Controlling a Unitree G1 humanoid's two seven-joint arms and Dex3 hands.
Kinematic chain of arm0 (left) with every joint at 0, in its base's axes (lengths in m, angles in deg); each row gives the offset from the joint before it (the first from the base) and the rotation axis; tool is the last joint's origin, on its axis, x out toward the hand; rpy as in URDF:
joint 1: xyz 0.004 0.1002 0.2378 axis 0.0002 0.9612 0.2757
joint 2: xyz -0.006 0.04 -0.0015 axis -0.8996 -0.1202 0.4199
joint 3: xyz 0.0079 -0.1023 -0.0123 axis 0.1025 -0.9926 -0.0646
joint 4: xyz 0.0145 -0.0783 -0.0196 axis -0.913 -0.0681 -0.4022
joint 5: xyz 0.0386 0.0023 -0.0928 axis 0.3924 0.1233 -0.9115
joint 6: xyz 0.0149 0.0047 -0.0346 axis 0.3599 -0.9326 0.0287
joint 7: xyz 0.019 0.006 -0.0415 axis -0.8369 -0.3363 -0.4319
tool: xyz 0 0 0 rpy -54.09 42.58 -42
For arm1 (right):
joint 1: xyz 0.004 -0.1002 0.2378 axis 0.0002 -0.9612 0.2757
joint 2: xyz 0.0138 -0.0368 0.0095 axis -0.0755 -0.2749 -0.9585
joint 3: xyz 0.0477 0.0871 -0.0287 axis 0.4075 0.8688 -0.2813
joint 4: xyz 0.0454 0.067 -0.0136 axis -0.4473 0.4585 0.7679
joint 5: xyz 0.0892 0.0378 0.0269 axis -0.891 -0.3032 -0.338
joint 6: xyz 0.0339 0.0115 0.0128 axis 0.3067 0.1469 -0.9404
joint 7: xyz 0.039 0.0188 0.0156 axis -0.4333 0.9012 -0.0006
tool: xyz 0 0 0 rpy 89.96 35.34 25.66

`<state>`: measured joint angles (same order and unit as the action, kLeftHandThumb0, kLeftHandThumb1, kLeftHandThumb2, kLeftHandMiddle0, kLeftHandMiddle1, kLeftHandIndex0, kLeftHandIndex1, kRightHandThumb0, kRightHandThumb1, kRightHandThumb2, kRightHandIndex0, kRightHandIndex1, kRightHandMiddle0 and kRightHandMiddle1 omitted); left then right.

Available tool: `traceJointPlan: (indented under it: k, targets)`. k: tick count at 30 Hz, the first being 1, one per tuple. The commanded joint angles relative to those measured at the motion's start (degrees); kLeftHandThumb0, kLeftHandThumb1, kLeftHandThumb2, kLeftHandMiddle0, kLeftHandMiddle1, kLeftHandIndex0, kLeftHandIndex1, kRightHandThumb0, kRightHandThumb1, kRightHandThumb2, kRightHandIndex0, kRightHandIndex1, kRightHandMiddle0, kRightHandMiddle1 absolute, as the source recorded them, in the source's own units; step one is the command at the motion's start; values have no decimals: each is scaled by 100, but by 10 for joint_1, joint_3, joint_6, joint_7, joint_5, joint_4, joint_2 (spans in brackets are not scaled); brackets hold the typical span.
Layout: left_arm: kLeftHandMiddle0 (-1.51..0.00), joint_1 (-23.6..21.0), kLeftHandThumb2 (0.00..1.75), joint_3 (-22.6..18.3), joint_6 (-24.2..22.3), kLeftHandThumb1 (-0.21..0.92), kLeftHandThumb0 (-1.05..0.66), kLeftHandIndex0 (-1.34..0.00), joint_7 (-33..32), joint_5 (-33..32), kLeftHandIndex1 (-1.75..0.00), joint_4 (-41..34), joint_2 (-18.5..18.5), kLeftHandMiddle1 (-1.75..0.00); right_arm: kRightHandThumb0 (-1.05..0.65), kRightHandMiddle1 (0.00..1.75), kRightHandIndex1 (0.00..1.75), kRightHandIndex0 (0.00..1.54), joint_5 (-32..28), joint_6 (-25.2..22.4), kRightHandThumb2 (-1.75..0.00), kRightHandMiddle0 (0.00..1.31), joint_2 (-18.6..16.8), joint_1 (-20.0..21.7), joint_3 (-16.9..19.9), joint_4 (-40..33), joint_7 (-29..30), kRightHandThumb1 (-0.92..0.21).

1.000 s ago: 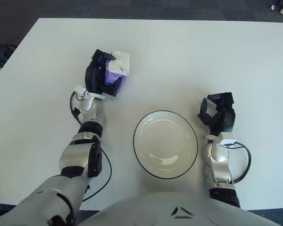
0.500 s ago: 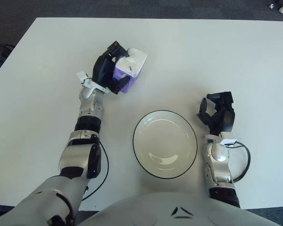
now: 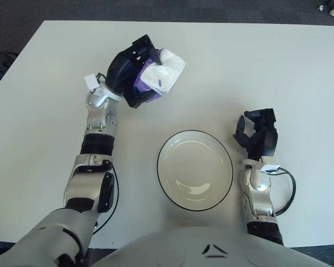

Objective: Put the tissue paper into the plate.

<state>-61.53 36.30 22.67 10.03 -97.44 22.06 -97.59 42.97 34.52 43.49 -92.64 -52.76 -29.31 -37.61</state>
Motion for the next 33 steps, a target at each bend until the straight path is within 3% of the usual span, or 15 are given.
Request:
traceJointPlan:
  k: [1, 7, 10, 14, 17, 25, 31, 33]
  targets:
    - [-96, 18, 175, 24, 17, -10, 0, -70, 6, 22, -175, -32, 2, -162, -39, 175, 134, 59, 1, -18, -87, 34, -10, -35, 2, 47, 2, -68]
    - [-98, 33, 175, 60, 52, -11, 0, -71, -2, 90, -175, -81, -22, -160, -38, 175, 133, 58, 0, -27, -85, 33, -10, -40, 1, 37, 0, -69]
    - [-98, 38, 175, 70, 45, -11, 0, -71, -2, 99, -175, -97, -29, -159, -38, 175, 132, 58, 1, -30, -84, 32, -10, -41, 0, 34, 1, -70]
    - [-98, 58, 175, 113, 1, -11, 0, -71, 11, 89, -175, -161, -26, -160, -38, 175, 132, 58, 4, -37, -83, 32, -11, -43, -1, 30, 2, -70]
    - [-96, 70, 175, 139, -1, -10, 0, -70, 19, 88, -175, -190, -24, -162, -38, 175, 132, 57, 7, -38, -82, 31, -12, -44, -2, 30, 5, -71]
    - [-95, 62, 175, 161, 80, -10, 0, -70, 88, 89, -175, -183, -64, -163, -38, 175, 131, 57, 8, -38, -81, 31, -15, -43, -4, 28, 6, -72]
    - [-95, 77, 175, 195, 123, -10, 0, -70, 106, 120, -175, -221, -87, -163, -38, 175, 131, 58, 12, -37, -80, 31, -14, -43, -6, 29, 10, -72]
    - [-96, 85, 175, 202, 113, -10, 0, -70, 104, 151, -175, -257, -114, -163, -38, 175, 131, 58, 13, -34, -80, 31, -14, -43, -6, 31, 10, -73]
